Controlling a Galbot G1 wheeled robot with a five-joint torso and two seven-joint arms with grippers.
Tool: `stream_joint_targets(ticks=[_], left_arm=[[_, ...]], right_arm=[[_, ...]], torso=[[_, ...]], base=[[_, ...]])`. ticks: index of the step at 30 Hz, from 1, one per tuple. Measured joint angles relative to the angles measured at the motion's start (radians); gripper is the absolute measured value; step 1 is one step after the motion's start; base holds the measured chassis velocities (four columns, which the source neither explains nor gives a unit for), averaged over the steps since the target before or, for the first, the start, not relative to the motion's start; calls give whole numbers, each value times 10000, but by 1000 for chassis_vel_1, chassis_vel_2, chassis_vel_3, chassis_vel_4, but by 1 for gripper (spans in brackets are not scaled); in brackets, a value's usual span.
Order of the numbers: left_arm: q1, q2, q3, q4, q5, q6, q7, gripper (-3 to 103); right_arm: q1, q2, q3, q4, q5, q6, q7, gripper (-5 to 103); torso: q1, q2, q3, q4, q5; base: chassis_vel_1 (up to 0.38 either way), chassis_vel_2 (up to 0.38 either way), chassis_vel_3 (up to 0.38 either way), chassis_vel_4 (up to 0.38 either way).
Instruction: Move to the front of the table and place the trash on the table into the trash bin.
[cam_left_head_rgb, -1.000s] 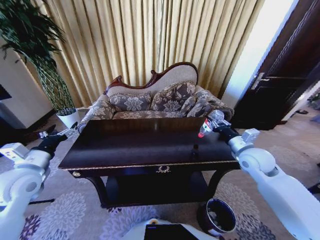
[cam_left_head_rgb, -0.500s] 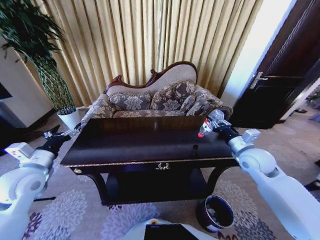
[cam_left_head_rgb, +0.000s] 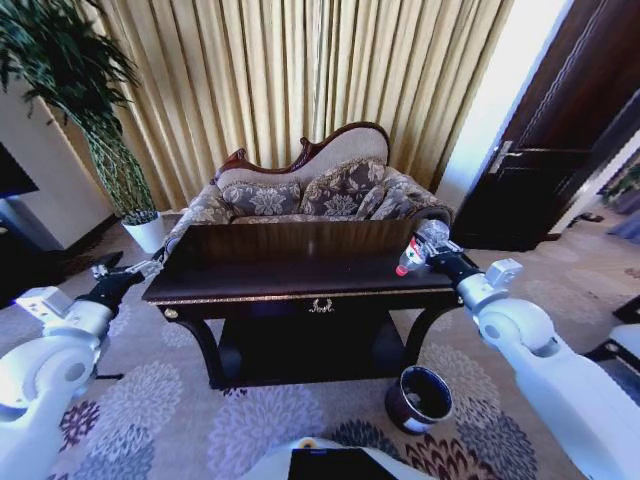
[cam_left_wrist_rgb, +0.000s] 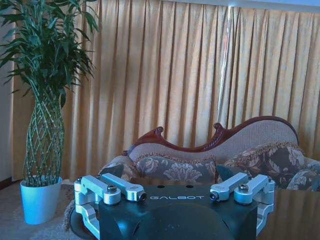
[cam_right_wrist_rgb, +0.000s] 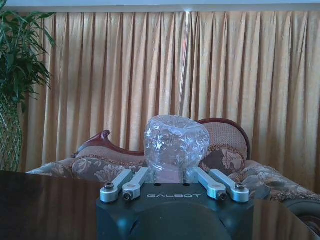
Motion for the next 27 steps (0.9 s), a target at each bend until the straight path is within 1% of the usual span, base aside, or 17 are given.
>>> stream_joint_targets(ticks=[9,16,21,23,25,26,27], left_arm=[[-12,-11,-4,6,11,-8,12,100],[-27,-70,46,0,61,-15,34,100],[-21,-170,102,-21,173,-16,94,100],[30,-303,188,-47,304,-17,102,100],[111,-465,268,-75,488,-18,173,100],[111,-465,268,-75,488,-18,173,100],[189,-590,306,-109,620,-22,257,100]], right_arm=[[-29,49,25,-5,6,6,2,24],[-89,223,-54,-48,-140,57,2,24],[-163,405,-152,-230,-268,75,1,24],[-189,597,-303,-686,-508,97,-3,24],[-155,769,-504,-1370,-721,162,-6,24],[-155,769,-504,-1370,-721,162,-6,24],[-67,879,-655,-1966,-903,243,-23,24]], torso=[[0,1,0,-2,-1],[-1,1,-1,-1,-1],[-7,6,-4,-2,0],[-6,6,-4,2,0],[0,0,1,-1,0],[0,0,1,-1,0],[7,-3,4,-2,2]], base=[[183,-177,-173,177],[190,-198,-186,200],[104,-105,-88,107],[11,-4,-12,33],[0,0,0,0],[0,0,0,0],[0,0,0,0]])
